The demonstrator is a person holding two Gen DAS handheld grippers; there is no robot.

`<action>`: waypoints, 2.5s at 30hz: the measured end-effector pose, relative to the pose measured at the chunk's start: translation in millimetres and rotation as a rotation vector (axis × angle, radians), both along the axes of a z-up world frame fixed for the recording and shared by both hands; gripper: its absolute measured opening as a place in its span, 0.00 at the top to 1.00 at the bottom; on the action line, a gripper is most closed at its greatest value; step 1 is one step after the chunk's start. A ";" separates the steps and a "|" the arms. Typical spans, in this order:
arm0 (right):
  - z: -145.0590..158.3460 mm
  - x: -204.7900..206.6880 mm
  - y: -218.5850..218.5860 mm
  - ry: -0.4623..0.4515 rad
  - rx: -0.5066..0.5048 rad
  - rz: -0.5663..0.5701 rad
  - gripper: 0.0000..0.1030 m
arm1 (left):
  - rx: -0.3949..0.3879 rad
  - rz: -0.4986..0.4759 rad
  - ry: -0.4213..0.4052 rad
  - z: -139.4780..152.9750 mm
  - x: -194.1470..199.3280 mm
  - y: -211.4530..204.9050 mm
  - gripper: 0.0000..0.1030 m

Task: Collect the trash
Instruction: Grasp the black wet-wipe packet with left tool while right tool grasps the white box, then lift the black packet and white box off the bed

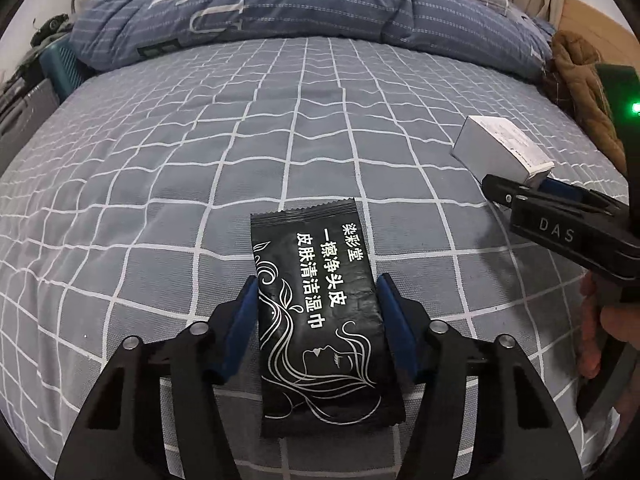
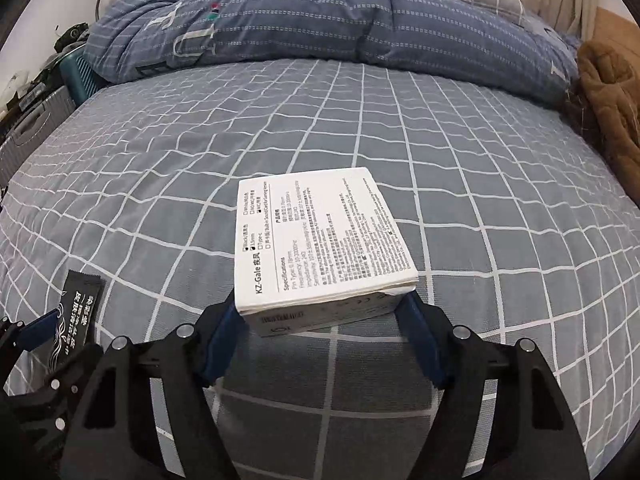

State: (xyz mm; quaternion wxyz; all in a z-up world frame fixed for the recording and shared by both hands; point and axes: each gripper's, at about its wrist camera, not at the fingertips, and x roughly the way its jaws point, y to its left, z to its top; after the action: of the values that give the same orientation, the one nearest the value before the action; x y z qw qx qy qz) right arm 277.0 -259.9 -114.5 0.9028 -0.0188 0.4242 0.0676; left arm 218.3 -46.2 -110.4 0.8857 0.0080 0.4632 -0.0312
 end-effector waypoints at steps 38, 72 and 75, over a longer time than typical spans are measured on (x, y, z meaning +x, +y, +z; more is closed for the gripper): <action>71.9 -128.8 2.4 -0.080 -0.017 -0.094 0.33 | -0.044 -0.009 -0.128 72.9 -58.6 23.2 0.65; 114.7 -259.8 4.0 -0.152 0.026 -0.101 0.33 | -0.091 -0.043 -0.139 98.8 -168.0 13.9 0.65; 115.9 -271.8 8.5 -0.158 0.023 -0.095 0.33 | -0.094 -0.051 -0.145 103.6 -180.6 14.3 0.65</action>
State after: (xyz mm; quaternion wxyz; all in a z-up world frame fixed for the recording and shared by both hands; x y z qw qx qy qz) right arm 5.3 -251.4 1.4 0.9358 0.0066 0.3515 0.0279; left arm 37.7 -31.9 -6.9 0.9151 -0.0196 0.3956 -0.0749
